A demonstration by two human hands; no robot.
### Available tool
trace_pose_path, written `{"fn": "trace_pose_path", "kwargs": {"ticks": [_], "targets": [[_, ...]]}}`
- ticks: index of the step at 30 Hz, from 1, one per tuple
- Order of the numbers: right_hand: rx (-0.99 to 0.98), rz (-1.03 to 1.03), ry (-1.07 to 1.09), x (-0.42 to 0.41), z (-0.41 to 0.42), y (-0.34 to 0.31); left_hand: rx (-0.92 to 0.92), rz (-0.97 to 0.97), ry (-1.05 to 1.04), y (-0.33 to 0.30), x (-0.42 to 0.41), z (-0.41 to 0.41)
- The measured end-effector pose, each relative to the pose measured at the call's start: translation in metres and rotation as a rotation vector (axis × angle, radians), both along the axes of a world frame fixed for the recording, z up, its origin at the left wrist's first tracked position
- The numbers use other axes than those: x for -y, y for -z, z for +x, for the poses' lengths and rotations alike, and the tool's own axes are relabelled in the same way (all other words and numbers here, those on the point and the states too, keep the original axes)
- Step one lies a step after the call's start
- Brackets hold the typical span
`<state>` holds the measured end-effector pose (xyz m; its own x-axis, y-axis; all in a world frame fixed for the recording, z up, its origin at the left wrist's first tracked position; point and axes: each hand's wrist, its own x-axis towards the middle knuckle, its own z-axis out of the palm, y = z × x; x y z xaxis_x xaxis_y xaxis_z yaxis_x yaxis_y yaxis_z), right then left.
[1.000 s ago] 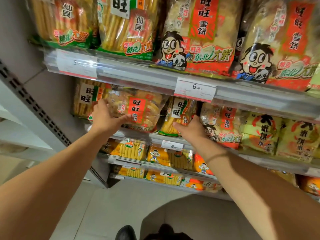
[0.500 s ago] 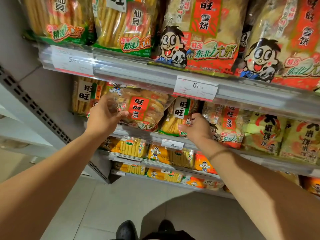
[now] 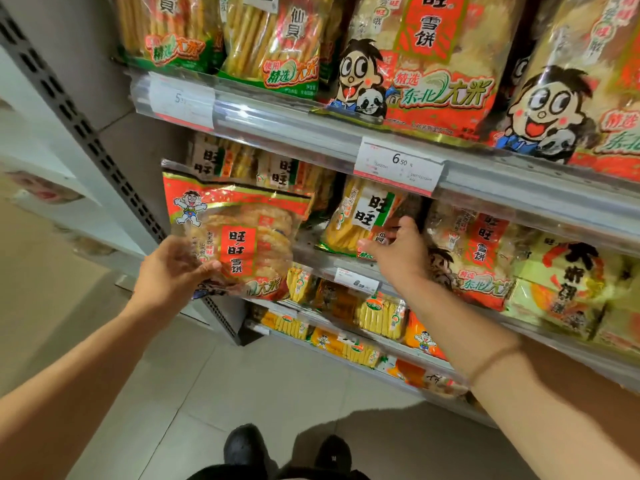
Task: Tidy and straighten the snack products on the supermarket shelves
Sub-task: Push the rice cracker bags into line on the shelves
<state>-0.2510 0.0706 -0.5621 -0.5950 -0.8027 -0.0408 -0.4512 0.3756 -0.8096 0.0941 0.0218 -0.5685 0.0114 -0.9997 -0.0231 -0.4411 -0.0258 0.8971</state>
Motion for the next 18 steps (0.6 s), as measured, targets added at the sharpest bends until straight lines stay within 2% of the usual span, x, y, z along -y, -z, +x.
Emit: {"fn": "trace_pose_path", "kwargs": {"ticks": [10,18], "targets": [[0.028,-0.080,-0.051,0.035,0.067,-0.007,-0.004,0.063,-0.094,0.033,-0.017,0.063],[0.034,-0.090,0.045,0.067,0.132,-0.004,0.028,0.130,0.066,0.046,0.015,0.114]]}}
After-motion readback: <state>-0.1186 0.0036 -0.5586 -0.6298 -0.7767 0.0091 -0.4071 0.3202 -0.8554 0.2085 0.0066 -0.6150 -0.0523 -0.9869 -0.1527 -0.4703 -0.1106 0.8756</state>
